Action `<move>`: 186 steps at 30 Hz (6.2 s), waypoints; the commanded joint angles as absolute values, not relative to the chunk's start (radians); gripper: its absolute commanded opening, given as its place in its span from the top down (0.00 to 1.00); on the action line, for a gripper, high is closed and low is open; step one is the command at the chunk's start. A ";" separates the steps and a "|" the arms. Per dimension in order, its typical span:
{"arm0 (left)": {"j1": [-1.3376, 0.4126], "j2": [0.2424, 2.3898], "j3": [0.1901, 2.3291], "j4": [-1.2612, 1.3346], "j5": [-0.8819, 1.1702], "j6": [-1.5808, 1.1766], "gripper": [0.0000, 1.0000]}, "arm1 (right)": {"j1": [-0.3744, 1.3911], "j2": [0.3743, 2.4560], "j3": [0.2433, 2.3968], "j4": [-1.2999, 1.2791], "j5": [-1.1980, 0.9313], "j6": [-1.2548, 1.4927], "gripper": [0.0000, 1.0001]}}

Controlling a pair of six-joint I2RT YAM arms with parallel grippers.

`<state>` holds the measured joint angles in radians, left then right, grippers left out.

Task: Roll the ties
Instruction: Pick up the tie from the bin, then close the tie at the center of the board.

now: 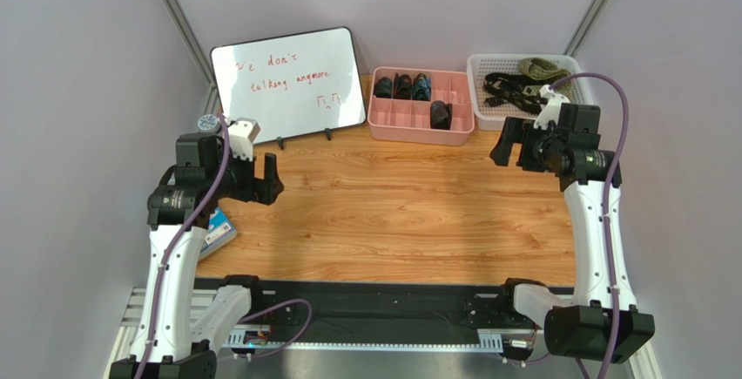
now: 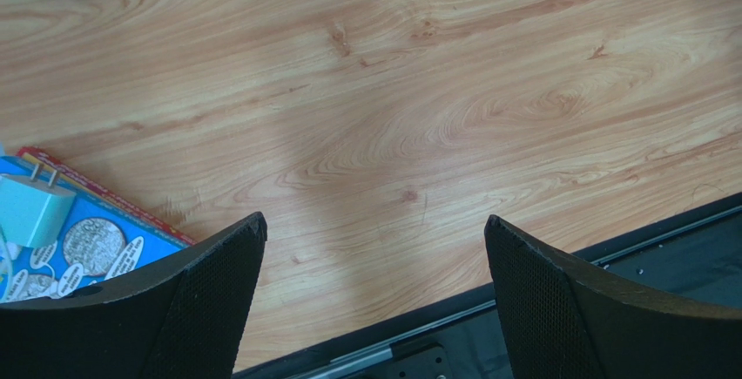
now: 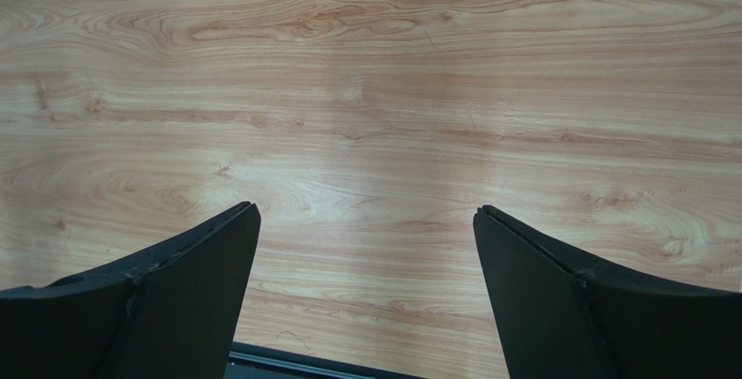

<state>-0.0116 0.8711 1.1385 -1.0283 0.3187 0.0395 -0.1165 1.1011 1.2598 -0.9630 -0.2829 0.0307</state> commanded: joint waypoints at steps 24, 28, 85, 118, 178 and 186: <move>-0.006 1.021 1.224 -0.910 0.515 0.196 0.01 | -0.305 2.203 2.393 -0.807 -0.223 -0.596 0.02; -0.006 1.063 1.229 -0.925 0.503 0.218 0.00 | -0.322 2.276 2.342 -0.620 -0.158 -0.667 0.03; -0.006 0.993 1.216 -0.850 0.429 0.213 0.01 | -0.313 1.766 2.250 -0.342 -0.215 -0.255 1.00; -0.023 0.863 0.978 -0.988 0.888 0.623 0.01 | 0.480 0.904 0.942 -0.612 -0.049 -0.577 1.00; -0.305 1.500 1.116 -0.693 0.354 0.913 1.00 | 0.587 1.126 0.813 -0.762 -0.156 -0.778 1.00; -0.197 1.316 0.830 -0.647 0.380 1.152 1.00 | 0.772 1.149 0.791 -0.886 -0.219 -0.813 0.31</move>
